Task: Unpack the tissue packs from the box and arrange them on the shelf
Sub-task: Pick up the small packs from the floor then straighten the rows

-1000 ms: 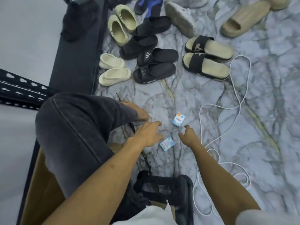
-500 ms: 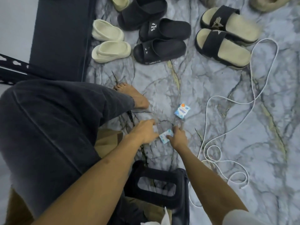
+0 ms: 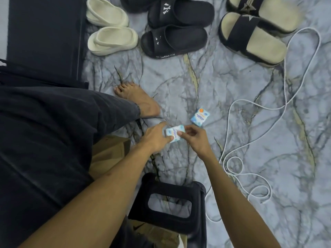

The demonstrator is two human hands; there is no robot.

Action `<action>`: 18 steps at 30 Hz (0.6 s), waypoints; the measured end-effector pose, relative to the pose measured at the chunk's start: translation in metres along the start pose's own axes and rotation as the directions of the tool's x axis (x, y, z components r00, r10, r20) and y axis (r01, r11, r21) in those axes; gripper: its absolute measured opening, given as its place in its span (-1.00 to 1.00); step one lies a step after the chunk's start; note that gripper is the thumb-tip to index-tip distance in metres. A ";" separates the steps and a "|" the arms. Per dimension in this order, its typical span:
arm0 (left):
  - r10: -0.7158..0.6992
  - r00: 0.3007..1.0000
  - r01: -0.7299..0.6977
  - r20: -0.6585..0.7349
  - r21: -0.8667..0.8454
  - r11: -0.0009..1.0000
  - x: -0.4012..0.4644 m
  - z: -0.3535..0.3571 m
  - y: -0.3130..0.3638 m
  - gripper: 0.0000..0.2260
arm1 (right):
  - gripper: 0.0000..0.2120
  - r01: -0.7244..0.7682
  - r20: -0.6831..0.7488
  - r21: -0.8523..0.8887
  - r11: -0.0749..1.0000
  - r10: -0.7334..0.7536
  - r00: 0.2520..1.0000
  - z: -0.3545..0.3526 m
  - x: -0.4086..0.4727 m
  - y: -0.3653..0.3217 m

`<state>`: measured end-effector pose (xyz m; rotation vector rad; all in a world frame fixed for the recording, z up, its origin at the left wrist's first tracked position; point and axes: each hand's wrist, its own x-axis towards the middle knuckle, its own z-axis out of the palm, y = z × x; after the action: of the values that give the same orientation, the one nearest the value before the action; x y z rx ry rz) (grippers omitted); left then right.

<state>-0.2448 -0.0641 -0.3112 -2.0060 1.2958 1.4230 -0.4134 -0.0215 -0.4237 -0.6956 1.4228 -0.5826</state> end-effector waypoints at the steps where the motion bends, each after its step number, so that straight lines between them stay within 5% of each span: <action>1: -0.023 1.000 0.023 -0.020 -0.039 0.999 0.002 0.000 -0.001 -0.33 | -0.75 0.001 0.012 0.030 1.000 -0.001 1.000 0.001 0.000 -0.006; 8: -0.109 0.985 0.073 -0.136 -0.249 0.966 0.015 -0.008 -0.011 -0.75 | -0.75 -0.005 0.097 0.089 0.996 -0.004 0.995 0.015 0.006 -0.031; 10: -0.142 0.980 0.089 -0.142 -0.326 0.941 0.017 -0.011 -0.013 -0.72 | -0.75 0.001 -0.010 0.063 0.998 0.000 1.000 0.012 0.014 -0.033; 14: -0.157 0.977 0.091 -0.146 -0.382 0.920 0.018 -0.013 -0.017 -0.66 | -0.65 0.027 -0.343 -0.327 0.945 -0.145 0.928 -0.009 0.051 -0.015; 18: -0.145 0.974 0.063 -0.171 -0.412 0.909 0.016 -0.016 -0.018 -0.67 | -0.45 -0.140 -0.375 -0.582 0.801 -0.112 0.920 -0.025 0.076 0.003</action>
<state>-0.2197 -0.0734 -0.3220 -2.5032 1.0038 1.5732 -0.4326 -0.0773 -0.4782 -1.1135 2.0300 -0.2462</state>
